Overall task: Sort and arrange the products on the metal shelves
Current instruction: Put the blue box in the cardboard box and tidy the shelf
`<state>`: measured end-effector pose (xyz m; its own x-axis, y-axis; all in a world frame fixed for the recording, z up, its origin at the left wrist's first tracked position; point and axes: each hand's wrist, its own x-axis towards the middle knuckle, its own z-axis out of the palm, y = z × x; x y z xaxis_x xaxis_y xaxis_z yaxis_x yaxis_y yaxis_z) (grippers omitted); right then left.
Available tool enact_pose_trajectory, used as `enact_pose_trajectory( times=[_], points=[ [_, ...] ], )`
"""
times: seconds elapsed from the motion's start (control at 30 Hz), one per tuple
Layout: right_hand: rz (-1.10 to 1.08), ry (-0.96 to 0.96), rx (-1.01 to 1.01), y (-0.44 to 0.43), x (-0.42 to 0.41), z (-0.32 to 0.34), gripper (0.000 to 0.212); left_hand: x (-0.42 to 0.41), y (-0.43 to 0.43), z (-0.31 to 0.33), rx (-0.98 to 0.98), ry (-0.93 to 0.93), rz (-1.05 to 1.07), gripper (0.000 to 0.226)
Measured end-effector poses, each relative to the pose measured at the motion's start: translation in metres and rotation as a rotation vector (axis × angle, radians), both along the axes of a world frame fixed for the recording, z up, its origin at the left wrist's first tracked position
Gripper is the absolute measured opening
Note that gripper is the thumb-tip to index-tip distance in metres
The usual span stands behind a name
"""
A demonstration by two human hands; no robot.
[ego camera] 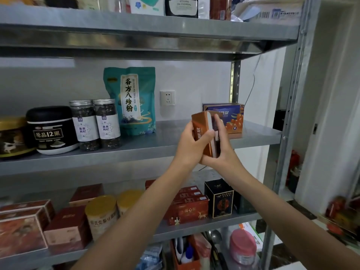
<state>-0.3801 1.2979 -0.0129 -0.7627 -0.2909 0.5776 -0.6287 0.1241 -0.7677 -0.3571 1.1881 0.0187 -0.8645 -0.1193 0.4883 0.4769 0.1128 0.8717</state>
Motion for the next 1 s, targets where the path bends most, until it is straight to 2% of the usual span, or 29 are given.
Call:
enact_pose_trajectory(
  times=[0.1,0.2,0.3,0.37,0.47,0.57,0.7,0.83,1.0],
  points=[
    [0.008,-0.1,-0.107,0.017,-0.01,0.005,0.081,0.001,-0.013,0.003,0.132,-0.052,-0.064,0.017],
    [-0.228,-0.257,-0.123,0.038,-0.037,0.009,0.083,0.004,-0.019,0.001,0.156,-0.103,-0.106,0.013],
    [-0.21,-0.411,-0.085,0.048,-0.054,-0.003,0.054,0.006,-0.014,-0.004,0.139,-0.113,-0.175,0.014],
    [-0.195,-0.471,-0.155,0.05,-0.055,-0.013,0.044,0.008,-0.013,-0.006,0.139,-0.12,-0.224,0.018],
    [-0.12,-0.525,-0.294,0.05,-0.053,-0.027,0.047,0.01,-0.015,-0.009,0.182,-0.134,-0.347,0.027],
    [-0.071,-0.535,-0.348,0.048,-0.05,-0.036,0.046,0.012,-0.016,-0.01,0.175,-0.159,-0.376,0.035],
    [-0.167,-0.506,-0.39,0.042,-0.051,-0.044,0.05,0.013,-0.009,-0.014,0.11,-0.159,-0.27,0.034],
    [-0.288,-0.42,-0.405,0.032,-0.049,-0.05,0.041,0.014,0.006,-0.023,-0.037,-0.047,-0.097,0.046],
    [-0.334,-0.366,-0.477,0.026,-0.044,-0.057,0.073,0.01,0.01,-0.033,-0.177,0.059,0.06,0.061]
  ],
)
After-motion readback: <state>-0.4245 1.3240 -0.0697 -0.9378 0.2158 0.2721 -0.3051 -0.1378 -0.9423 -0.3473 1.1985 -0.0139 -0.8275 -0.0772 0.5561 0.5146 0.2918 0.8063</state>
